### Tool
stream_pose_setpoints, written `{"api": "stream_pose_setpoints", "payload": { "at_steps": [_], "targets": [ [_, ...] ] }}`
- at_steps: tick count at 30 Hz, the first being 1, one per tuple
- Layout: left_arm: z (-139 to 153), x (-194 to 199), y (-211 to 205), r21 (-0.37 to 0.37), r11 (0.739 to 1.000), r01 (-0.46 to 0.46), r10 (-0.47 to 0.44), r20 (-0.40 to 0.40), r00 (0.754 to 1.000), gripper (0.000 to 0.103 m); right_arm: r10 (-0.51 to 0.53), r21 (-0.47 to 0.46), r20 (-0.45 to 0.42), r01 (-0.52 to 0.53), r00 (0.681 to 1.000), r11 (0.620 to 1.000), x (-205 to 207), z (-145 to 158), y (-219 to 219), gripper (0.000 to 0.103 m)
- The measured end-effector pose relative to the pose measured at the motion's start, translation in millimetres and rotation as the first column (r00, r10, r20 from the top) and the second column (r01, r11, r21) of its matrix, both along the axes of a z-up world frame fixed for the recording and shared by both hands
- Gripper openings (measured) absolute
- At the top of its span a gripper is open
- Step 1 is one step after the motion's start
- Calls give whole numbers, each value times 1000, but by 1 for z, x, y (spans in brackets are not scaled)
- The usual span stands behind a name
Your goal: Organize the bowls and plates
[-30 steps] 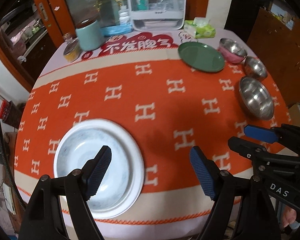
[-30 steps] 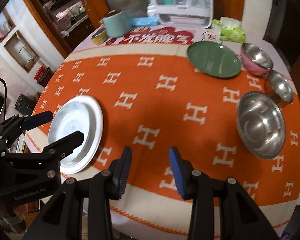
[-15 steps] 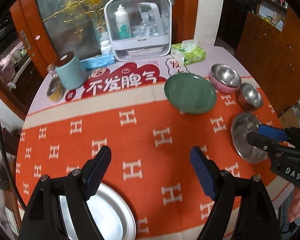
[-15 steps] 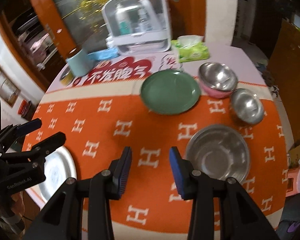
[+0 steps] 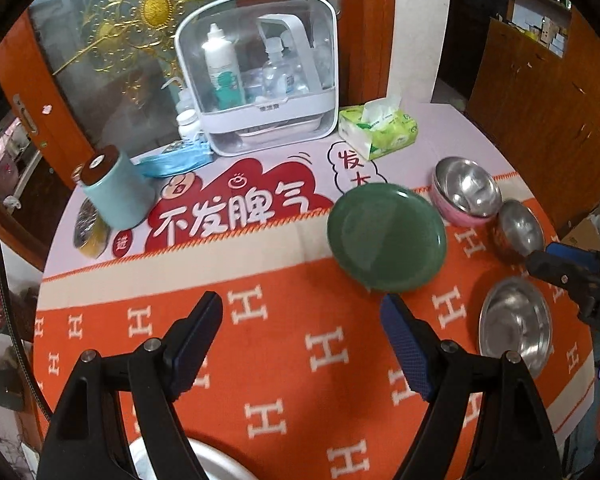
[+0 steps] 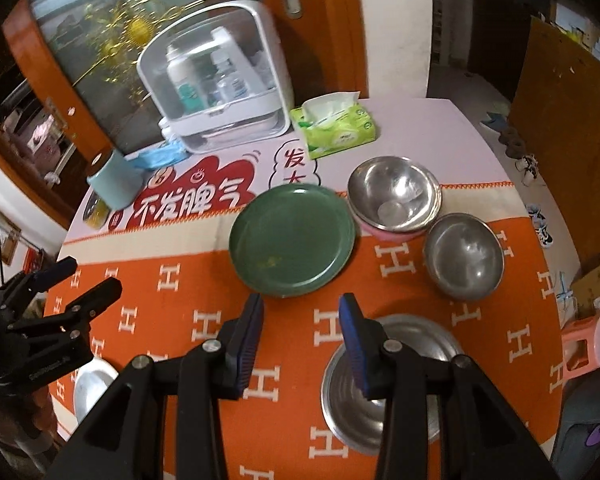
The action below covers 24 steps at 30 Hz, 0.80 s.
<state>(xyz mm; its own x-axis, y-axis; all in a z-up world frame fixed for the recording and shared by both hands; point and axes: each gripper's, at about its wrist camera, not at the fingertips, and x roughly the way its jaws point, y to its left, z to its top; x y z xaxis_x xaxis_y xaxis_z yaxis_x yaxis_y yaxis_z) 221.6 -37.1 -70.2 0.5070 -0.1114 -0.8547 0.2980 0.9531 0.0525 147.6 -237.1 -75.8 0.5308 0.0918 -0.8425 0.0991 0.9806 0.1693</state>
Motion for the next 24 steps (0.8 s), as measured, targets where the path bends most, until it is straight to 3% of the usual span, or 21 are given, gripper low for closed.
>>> {"api": "stream_pose_setpoints", "payload": {
  "at_steps": [6, 13, 24],
  "targets": [
    [-25, 54, -21, -18, 1000, 4, -5, -58, 998, 80, -31, 32, -34, 32, 999, 999, 34, -13, -16, 39],
    [-75, 108, -43, -32, 1000, 0, -4, -135, 991, 80, -91, 132, -131, 109, 987, 985, 74, -58, -43, 39],
    [-144, 160, -59, -104, 993, -60, 30, -275, 961, 76, -164, 243, -223, 217, 961, 945, 106, -112, -72, 37]
  ]
}}
